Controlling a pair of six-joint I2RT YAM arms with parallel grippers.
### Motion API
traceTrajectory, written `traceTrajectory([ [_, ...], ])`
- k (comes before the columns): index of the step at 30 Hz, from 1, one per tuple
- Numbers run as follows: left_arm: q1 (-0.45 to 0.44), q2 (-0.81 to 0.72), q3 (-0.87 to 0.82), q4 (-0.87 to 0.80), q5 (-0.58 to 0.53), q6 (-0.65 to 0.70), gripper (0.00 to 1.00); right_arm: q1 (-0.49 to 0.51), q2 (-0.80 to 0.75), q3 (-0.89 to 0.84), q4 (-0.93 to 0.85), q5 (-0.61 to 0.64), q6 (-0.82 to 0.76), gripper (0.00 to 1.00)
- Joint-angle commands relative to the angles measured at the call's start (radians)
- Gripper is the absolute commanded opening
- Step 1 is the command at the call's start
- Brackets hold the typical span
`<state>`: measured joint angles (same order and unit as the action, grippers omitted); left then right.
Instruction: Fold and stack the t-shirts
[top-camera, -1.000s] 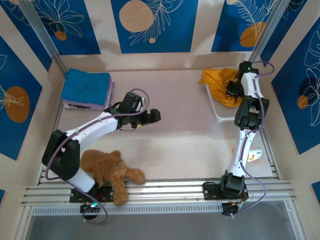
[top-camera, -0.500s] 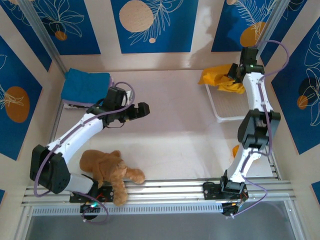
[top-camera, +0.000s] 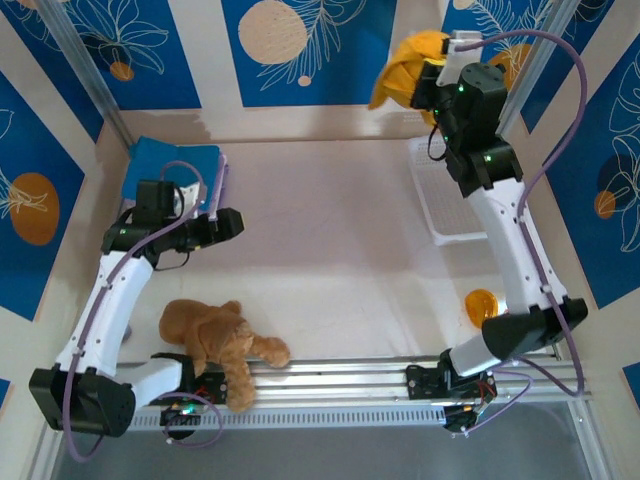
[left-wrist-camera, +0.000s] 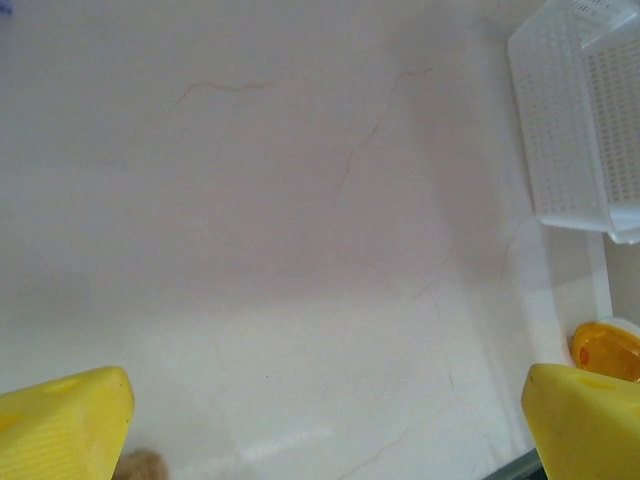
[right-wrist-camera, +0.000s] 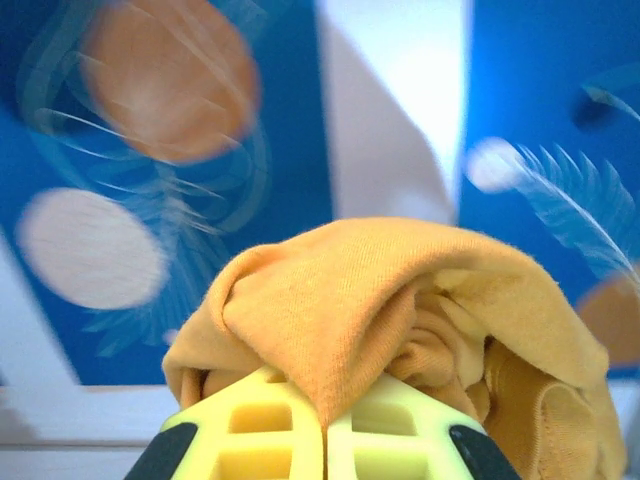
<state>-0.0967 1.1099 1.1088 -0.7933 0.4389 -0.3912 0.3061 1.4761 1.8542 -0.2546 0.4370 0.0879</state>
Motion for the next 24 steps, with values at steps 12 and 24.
traceTrajectory([
  [12, 0.119, -0.057, -0.061, -0.146, 0.094, 0.119, 0.99, 0.409, 0.096, -0.157, -0.451, 0.005, 0.367, 0.72],
  [24, 0.12, -0.074, -0.201, -0.046, 0.13, 0.056, 0.99, 0.337, 0.34, -0.354, -0.611, -0.364, 0.569, 0.78],
])
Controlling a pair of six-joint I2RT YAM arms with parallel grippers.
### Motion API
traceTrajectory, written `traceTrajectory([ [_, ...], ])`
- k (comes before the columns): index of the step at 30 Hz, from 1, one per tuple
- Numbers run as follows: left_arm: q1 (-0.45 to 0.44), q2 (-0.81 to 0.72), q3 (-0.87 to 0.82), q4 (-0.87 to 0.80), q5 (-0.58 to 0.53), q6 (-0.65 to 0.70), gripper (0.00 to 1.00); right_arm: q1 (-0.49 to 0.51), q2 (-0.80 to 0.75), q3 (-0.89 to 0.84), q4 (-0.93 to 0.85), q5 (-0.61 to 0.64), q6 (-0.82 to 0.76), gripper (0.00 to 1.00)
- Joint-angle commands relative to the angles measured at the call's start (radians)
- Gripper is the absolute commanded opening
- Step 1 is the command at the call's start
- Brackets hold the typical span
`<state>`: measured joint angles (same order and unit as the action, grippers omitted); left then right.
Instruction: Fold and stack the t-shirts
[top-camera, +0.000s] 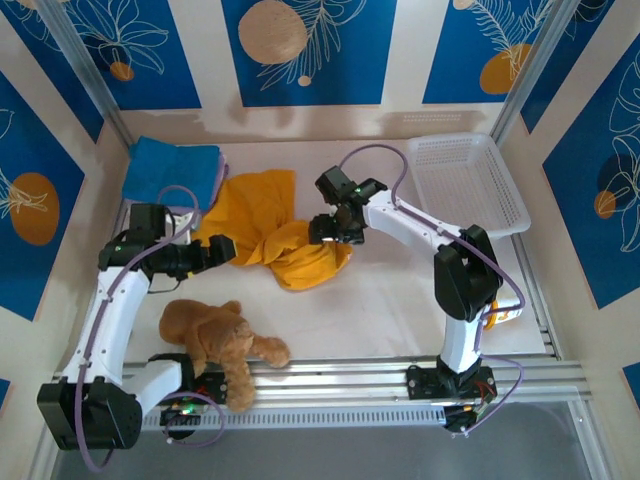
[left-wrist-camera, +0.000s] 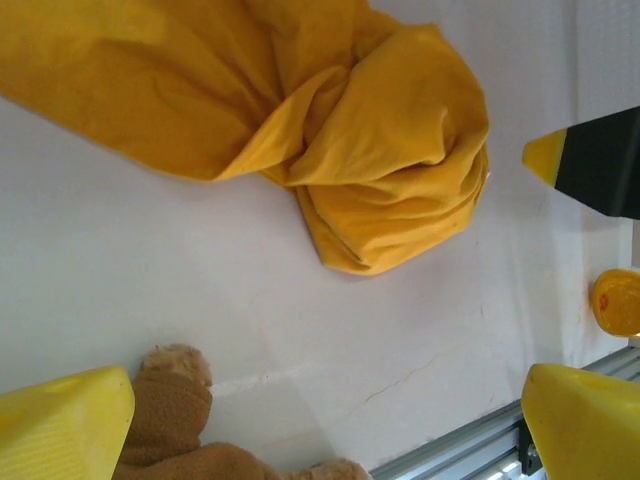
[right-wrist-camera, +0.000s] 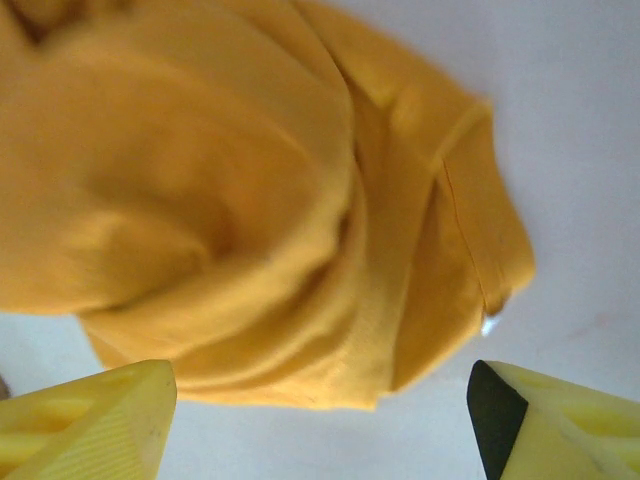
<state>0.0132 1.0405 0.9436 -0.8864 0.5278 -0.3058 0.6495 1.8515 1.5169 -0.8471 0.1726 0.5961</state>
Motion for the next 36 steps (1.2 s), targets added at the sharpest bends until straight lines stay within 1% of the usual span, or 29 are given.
traceTrajectory([
  [1, 0.009, -0.001, -0.05, 0.068, 0.042, -0.048, 0.99, -0.01, -0.029, -0.033, -0.01, -0.108, 0.057, 0.78],
  [4, -0.009, 0.02, -0.076, 0.13, 0.037, -0.088, 0.99, -0.025, 0.01, -0.046, -0.03, -0.102, 0.051, 0.76],
  [7, -0.035, 0.055, -0.074, 0.156, 0.014, -0.1, 0.99, -0.036, 0.04, -0.054, -0.045, -0.059, 0.037, 0.74],
  [11, -0.074, 0.095, -0.067, 0.185, -0.012, -0.117, 0.99, -0.06, 0.068, -0.063, -0.029, -0.051, 0.015, 0.66],
  [13, -0.109, 0.118, -0.055, 0.197, -0.028, -0.122, 0.99, -0.076, 0.071, -0.068, -0.011, -0.058, 0.006, 0.6],
  [16, -0.169, 0.153, -0.048, 0.234, -0.068, -0.132, 0.99, -0.101, 0.074, -0.078, 0.02, -0.081, -0.007, 0.56],
  [20, -0.233, 0.212, -0.034, 0.28, -0.115, -0.148, 0.96, -0.132, 0.102, -0.075, 0.025, -0.105, -0.022, 0.53],
  [25, -0.31, 0.322, 0.028, 0.324, -0.162, -0.144, 0.94, -0.149, 0.135, -0.078, 0.044, -0.131, -0.042, 0.49],
  [28, -0.329, 0.399, 0.084, 0.333, -0.175, -0.138, 0.92, -0.158, 0.156, -0.073, 0.048, -0.151, -0.044, 0.45],
  [30, -0.332, 0.448, 0.119, 0.342, -0.166, -0.129, 0.89, -0.16, 0.162, -0.075, 0.057, -0.162, -0.045, 0.44],
  [32, -0.331, 0.495, 0.154, 0.347, -0.158, -0.123, 0.84, -0.16, 0.166, -0.078, 0.061, -0.169, -0.044, 0.42],
  [34, -0.335, 0.541, 0.183, 0.358, -0.134, -0.129, 0.75, -0.164, 0.172, -0.084, 0.071, -0.173, -0.044, 0.41],
  [36, -0.345, 0.581, 0.205, 0.366, -0.119, -0.135, 0.7, -0.17, 0.181, -0.089, 0.078, -0.181, -0.042, 0.38],
])
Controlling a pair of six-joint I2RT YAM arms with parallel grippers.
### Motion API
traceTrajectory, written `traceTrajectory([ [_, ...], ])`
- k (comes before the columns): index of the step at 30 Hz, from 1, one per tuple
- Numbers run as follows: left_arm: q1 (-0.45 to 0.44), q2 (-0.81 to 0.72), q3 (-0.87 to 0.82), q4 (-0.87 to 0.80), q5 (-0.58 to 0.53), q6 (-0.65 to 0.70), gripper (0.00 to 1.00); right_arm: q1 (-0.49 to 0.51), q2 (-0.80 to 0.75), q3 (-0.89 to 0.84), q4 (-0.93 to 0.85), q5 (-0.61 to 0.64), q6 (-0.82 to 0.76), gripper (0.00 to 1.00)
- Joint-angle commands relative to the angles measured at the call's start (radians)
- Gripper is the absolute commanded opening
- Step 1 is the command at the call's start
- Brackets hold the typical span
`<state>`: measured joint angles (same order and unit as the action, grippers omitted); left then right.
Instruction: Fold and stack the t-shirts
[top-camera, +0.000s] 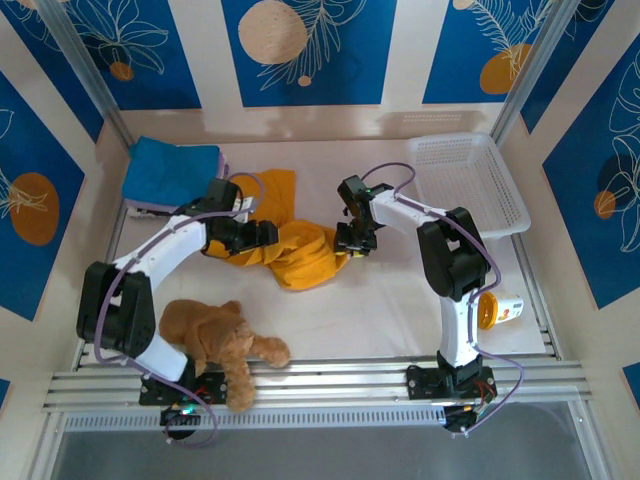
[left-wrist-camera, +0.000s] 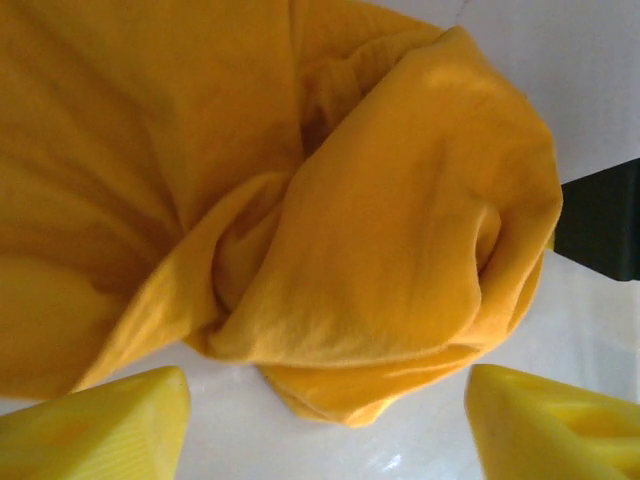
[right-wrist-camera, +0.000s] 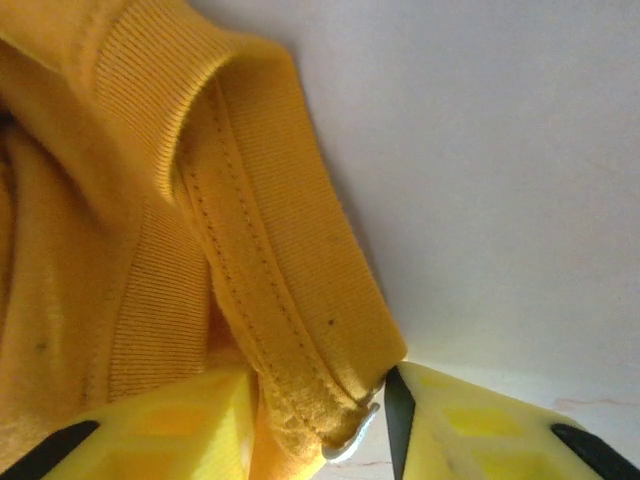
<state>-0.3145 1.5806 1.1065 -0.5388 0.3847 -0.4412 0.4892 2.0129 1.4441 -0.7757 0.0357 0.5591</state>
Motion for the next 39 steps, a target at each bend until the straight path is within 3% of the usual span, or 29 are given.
traceTrajectory([
  [1, -0.025, 0.059, 0.053, 0.019, 0.026, -0.002, 0.69, -0.015, 0.022, -0.017, 0.009, -0.05, -0.004, 0.36],
  [4, -0.051, 0.108, 0.08, 0.018, 0.013, -0.001, 0.65, -0.023, 0.022, -0.022, 0.021, -0.063, 0.002, 0.31],
  [6, -0.057, 0.137, 0.092, 0.027, 0.015, -0.015, 0.58, -0.027, 0.02, -0.021, 0.025, -0.075, 0.001, 0.22],
  [8, -0.058, 0.162, 0.106, 0.034, 0.019, -0.026, 0.48, -0.028, 0.018, -0.019, 0.024, -0.085, -0.002, 0.16],
  [10, -0.058, 0.179, 0.122, 0.039, 0.022, -0.033, 0.27, -0.03, 0.013, -0.022, 0.024, -0.095, -0.004, 0.08],
  [12, -0.06, 0.189, 0.141, 0.033, 0.028, -0.036, 0.13, -0.034, 0.0, -0.026, 0.021, -0.102, -0.004, 0.02],
  [15, -0.06, 0.185, 0.184, 0.006, 0.025, -0.032, 0.0, -0.038, -0.057, -0.041, 0.016, -0.09, 0.003, 0.0],
  [23, -0.06, 0.202, 0.466, -0.142, 0.026, 0.001, 0.0, -0.1, -0.392, -0.027, -0.097, -0.024, 0.01, 0.0],
  [29, -0.057, 0.35, 0.93, -0.287, 0.033, 0.008, 0.0, -0.115, -0.657, 0.084, -0.257, 0.009, -0.011, 0.0],
  [32, -0.05, 0.439, 1.198, -0.356, 0.044, -0.015, 0.0, -0.009, -0.744, 0.154, -0.356, 0.075, 0.022, 0.0],
  [34, -0.037, 0.483, 1.331, -0.372, 0.071, -0.052, 0.0, 0.118, -0.78, 0.191, -0.417, 0.144, 0.078, 0.0],
  [39, -0.018, 0.467, 1.345, -0.357, 0.124, -0.083, 0.0, 0.423, -0.788, 0.139, -0.389, 0.184, 0.258, 0.0],
])
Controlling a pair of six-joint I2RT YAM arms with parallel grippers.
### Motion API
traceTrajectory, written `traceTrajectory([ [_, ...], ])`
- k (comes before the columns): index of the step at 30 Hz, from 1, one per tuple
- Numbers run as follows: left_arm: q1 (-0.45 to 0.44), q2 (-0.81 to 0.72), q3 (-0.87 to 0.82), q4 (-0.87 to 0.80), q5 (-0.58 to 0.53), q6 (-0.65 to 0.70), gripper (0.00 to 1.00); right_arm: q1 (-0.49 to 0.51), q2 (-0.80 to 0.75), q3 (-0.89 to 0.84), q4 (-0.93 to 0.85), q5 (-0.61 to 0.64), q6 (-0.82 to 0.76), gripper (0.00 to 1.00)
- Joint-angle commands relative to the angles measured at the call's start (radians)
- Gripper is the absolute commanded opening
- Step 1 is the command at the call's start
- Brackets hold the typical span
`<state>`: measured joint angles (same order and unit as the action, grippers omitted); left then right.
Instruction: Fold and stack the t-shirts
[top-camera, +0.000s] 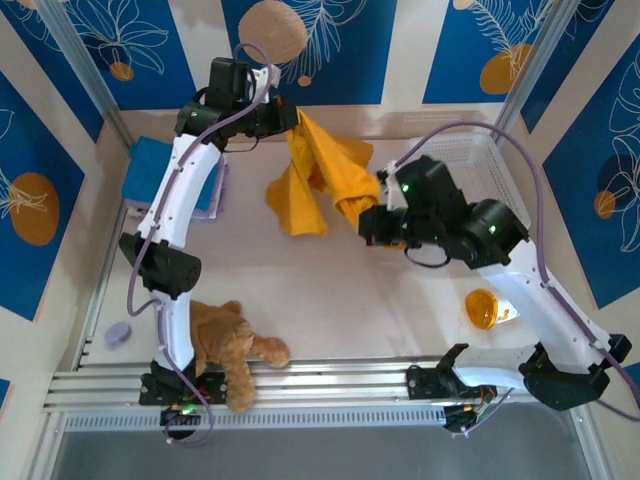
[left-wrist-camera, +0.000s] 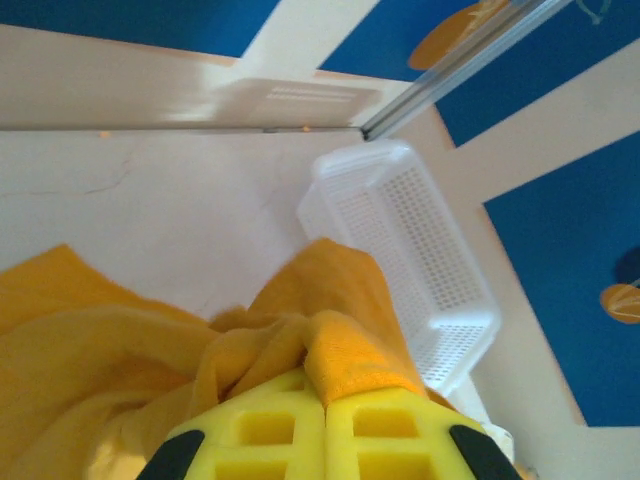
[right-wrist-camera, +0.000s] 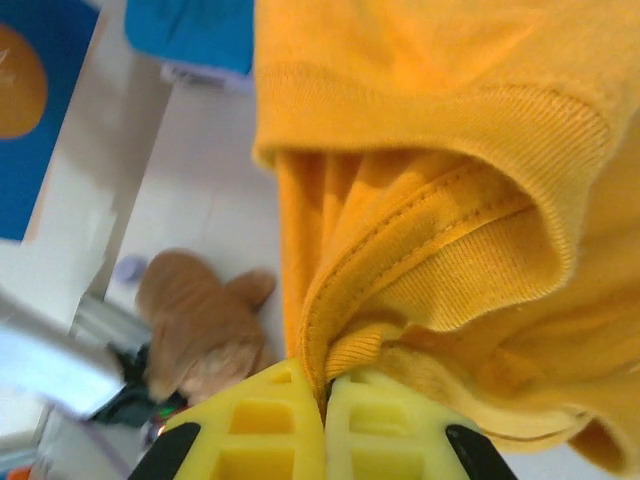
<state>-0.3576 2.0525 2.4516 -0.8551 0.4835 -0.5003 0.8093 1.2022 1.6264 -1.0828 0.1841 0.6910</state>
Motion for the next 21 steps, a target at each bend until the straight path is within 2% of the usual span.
traceTrajectory([
  [1, 0.026, -0.021, -0.042, -0.043, 0.038, -0.014, 0.0, 0.152, 0.04, -0.065, -0.048, 0.021, 0.152, 0.02],
  [2, 0.026, -0.038, -0.092, -0.042, 0.046, 0.001, 0.0, 0.181, 0.058, -0.082, -0.018, 0.0, 0.163, 0.14],
  [3, 0.026, -0.062, -0.161, -0.042, 0.045, 0.019, 0.0, 0.206, 0.082, -0.1, 0.011, -0.018, 0.17, 0.31],
  [4, 0.026, -0.091, -0.235, -0.036, 0.031, 0.036, 0.0, 0.219, 0.103, -0.11, 0.026, -0.022, 0.181, 0.41],
  [6, 0.033, -0.148, -0.396, 0.0, 0.003, 0.066, 0.0, 0.218, 0.126, -0.131, 0.057, -0.027, 0.194, 0.5],
  [7, 0.042, -0.173, -0.488, 0.031, -0.003, 0.07, 0.0, 0.214, 0.126, -0.142, 0.073, -0.028, 0.202, 0.52],
  [9, 0.078, -0.202, -0.626, 0.095, -0.003, 0.054, 0.22, 0.191, 0.114, -0.164, 0.104, -0.028, 0.212, 0.54],
  [13, 0.154, -0.198, -0.779, 0.164, -0.008, 0.031, 0.38, 0.074, 0.084, -0.209, 0.085, -0.047, 0.189, 0.55],
  [16, 0.153, -0.205, -0.791, 0.145, -0.025, 0.065, 0.41, -0.037, 0.063, -0.254, 0.072, -0.073, 0.141, 0.55],
  [18, 0.138, -0.217, -0.795, 0.116, -0.038, 0.081, 0.48, -0.114, 0.059, -0.287, 0.078, -0.096, 0.113, 0.55],
  [21, 0.097, -0.256, -0.843, 0.081, -0.103, 0.115, 0.54, -0.2, 0.077, -0.33, 0.1, -0.129, 0.066, 0.55],
])
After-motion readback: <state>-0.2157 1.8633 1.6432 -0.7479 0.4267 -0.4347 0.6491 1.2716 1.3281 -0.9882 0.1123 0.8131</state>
